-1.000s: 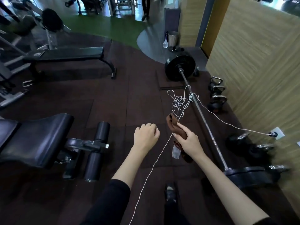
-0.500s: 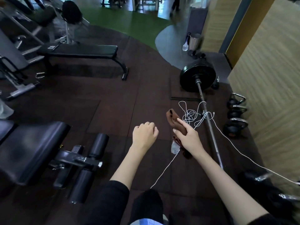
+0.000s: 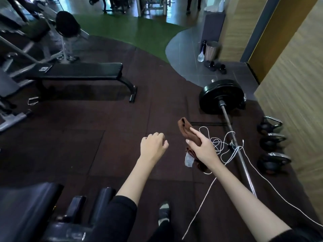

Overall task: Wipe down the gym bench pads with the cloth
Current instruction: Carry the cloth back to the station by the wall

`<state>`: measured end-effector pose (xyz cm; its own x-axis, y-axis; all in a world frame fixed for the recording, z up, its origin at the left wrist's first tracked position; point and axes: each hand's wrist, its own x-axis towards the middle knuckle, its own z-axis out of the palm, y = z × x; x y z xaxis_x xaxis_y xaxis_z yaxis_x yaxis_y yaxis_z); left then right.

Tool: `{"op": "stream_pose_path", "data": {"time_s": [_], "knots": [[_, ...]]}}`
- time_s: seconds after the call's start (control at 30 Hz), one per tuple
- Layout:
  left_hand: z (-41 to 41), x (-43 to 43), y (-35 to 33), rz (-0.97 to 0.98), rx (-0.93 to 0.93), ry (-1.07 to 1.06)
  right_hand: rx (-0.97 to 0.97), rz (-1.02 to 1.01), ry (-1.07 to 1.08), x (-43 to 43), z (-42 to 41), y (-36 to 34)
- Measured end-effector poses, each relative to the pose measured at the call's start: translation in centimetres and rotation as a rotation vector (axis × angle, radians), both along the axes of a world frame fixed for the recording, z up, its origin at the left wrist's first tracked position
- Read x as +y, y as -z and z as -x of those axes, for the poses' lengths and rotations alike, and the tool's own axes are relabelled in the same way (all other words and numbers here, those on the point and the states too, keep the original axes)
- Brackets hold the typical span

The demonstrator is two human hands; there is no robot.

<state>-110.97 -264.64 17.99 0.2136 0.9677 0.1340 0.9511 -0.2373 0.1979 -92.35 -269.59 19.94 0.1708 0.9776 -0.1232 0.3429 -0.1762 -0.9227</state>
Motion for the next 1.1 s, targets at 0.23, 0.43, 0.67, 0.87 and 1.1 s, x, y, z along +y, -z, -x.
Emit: {"op": "stream_pose_path", "data": {"time_s": [0.23,0.43,0.67,0.87,1.1], "knots": [[-0.3,14.4,-0.7,-0.036,-0.043,0.019,0.011,-0.01,0.023,13.9,0.7,-0.8],[-1.8,26.4,-0.1,-0.087,-0.066,0.017,0.008,-0.029,0.025,26.0,-0.8,-0.5],[-4.8,42.4,1.0,-0.147,-0.075,-0.019,0.028,-0.022,0.017,42.3,-3.5,-0.2],[-7.3,56.3,0.5,-0.155,-0.063,-0.066,0.003,-0.006,-0.02,57.2,-5.9,-1.1],[-8.4,72.4,0.3,-0.087,-0.045,-0.035,-0.026,0.005,-0.027,73.1,-6.8,-0.6]]}}
